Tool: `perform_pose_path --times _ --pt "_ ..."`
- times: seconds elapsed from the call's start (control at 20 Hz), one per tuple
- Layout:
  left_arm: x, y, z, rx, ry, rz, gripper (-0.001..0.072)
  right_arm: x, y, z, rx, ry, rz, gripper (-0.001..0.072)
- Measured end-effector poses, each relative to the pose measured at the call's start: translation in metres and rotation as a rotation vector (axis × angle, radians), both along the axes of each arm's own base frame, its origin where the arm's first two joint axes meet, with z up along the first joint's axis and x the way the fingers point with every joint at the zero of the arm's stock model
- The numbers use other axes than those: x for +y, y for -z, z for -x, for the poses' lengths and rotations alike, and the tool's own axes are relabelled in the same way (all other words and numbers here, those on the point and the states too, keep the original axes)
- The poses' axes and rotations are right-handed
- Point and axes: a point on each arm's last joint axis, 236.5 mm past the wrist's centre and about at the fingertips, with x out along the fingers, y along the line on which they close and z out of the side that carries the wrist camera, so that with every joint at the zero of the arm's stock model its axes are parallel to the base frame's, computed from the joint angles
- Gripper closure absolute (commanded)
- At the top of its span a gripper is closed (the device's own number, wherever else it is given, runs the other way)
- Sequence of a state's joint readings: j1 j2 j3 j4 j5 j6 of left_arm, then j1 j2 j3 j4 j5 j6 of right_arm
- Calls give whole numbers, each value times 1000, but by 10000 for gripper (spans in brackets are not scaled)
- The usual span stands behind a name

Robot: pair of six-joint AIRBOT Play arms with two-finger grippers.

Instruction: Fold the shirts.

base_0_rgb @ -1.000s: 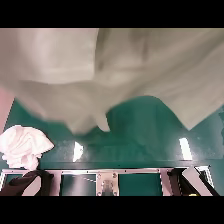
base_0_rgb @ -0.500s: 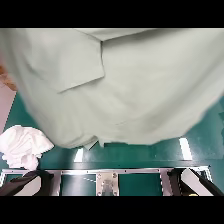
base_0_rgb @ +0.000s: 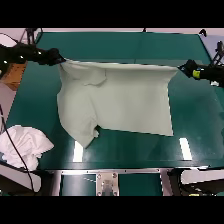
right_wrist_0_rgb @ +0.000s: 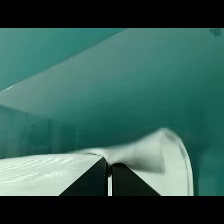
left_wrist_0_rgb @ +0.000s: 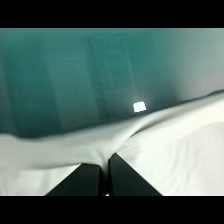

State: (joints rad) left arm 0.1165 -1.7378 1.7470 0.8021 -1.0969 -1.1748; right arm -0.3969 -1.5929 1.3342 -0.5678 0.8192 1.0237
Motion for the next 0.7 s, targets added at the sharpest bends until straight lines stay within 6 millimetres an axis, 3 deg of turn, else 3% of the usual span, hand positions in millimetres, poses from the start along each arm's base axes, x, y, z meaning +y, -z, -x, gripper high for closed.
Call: perform_pose_path --times 0.1,0.25,0.7 --pt "1 9 -11 -7 -14 9 680 -3 13 -14 7 4 -18 698" --pt "3 7 -22 -36 -29 13 680 -7 6 -32 -25 6 -18 698" --pt "21 33 -46 -46 -105 -21 680 -4 12 -55 -40 17 -27 699"
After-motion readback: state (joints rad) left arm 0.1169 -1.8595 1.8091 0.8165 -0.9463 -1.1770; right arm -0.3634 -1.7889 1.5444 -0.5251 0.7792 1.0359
